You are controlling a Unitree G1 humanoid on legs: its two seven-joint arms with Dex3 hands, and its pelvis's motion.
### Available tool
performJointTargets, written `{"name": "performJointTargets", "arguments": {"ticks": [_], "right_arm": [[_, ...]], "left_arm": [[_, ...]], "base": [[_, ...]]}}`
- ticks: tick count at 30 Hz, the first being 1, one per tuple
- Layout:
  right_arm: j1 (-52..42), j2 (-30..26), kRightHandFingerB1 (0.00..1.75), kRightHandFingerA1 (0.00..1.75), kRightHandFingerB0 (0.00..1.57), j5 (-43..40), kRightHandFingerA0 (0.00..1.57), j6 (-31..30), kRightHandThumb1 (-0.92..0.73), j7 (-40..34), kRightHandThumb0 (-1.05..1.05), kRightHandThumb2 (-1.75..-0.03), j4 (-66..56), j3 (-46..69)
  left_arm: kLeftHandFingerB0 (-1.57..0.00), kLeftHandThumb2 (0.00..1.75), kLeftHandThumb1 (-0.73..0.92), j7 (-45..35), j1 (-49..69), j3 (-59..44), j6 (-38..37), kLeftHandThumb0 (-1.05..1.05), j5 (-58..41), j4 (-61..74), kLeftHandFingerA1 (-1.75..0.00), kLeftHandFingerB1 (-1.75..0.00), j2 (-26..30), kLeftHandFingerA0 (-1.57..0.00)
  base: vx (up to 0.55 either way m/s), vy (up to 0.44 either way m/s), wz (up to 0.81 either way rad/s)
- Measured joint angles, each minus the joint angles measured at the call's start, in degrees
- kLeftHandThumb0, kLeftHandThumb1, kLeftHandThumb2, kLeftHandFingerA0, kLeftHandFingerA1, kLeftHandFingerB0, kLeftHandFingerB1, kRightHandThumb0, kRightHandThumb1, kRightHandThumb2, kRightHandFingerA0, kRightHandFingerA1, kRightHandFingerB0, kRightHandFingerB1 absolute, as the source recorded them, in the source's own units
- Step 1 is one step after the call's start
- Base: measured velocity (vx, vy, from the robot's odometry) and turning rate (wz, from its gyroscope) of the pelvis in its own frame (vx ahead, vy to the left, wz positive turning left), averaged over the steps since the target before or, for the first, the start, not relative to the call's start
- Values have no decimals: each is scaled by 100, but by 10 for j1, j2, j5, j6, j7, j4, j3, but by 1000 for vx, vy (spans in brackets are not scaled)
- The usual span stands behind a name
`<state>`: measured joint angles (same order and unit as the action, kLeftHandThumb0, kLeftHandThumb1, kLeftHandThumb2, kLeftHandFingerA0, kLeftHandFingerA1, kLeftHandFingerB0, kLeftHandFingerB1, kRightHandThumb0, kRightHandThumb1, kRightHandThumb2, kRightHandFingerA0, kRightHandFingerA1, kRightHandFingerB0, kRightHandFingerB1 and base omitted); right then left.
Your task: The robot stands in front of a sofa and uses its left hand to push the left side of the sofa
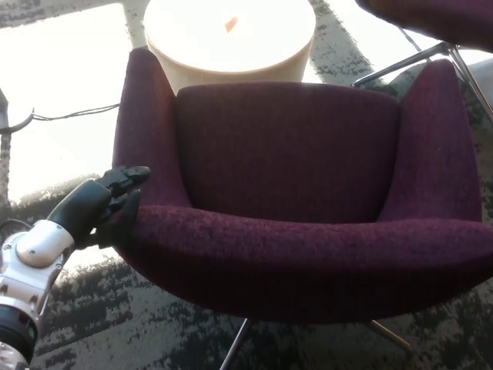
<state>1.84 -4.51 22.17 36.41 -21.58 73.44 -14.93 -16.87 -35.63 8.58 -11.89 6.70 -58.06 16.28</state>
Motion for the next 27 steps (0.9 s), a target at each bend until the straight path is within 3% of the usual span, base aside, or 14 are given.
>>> {"name": "performJointTargets", "arguments": {"ticks": [1,2,3,4,13,14,15,16,25,26,27], "right_arm": [[0,0,54,58,39,0,45,0,-71,0,-62,-108,0,0],[0,0,41,42,49,0,49,1,-86,0,-64,-66,0,0],[-1,0,54,58,39,0,46,2,-71,0,-63,-108,0,0],[-1,0,40,42,49,0,49,2,-86,0,-64,-66,0,0],[-2,0,41,43,52,1,53,5,-85,0,-63,-66,0,-1],[-2,0,40,43,49,1,49,6,-87,-1,-63,-67,0,-2],[-1,-1,53,58,40,2,45,6,-73,-1,-62,-109,0,-3],[-1,-1,40,42,51,3,50,6,-86,-2,-62,-66,0,-5],[-1,-2,41,42,49,7,49,7,-86,-6,-63,-66,0,-9],[-1,-3,41,42,50,7,49,7,-86,-6,-63,-66,0,-9],[-1,-3,40,42,49,7,49,7,-86,-6,-63,-66,0,-9]], "left_arm": [[-7,125,91,0,0,2,0,-91,0,0,-18,-17,0,-7],[-7,126,91,0,1,4,-2,-91,1,0,-18,-16,0,-7],[-8,126,91,0,2,6,-5,-93,1,0,-17,-16,0,-7],[-8,125,89,0,3,7,-7,-94,1,0,-15,-17,0,-8],[-7,123,86,-1,24,23,-11,-87,1,32,-23,-22,-5,-7],[-7,124,86,-1,30,25,-11,-90,1,42,-22,-20,-5,-8],[-7,124,86,-1,33,28,-11,-89,1,48,-21,-20,-6,-7],[-9,125,89,-2,39,31,-10,-92,1,60,-18,-18,-7,-9],[-8,125,89,-11,103,68,21,-95,1,194,-13,-18,-16,-7],[-4,124,85,-13,110,72,25,-90,1,208,-14,-19,-17,0],[-9,125,88,-16,117,78,30,-95,1,224,-13,-18,-18,-5]], "base": [[0,0,0],[0,0,0],[0,0,0],[0,0,0],[0,0,0],[0,0,0],[0,0,0],[0,0,0],[0,0,0],[0,0,0],[0,0,0]]}}
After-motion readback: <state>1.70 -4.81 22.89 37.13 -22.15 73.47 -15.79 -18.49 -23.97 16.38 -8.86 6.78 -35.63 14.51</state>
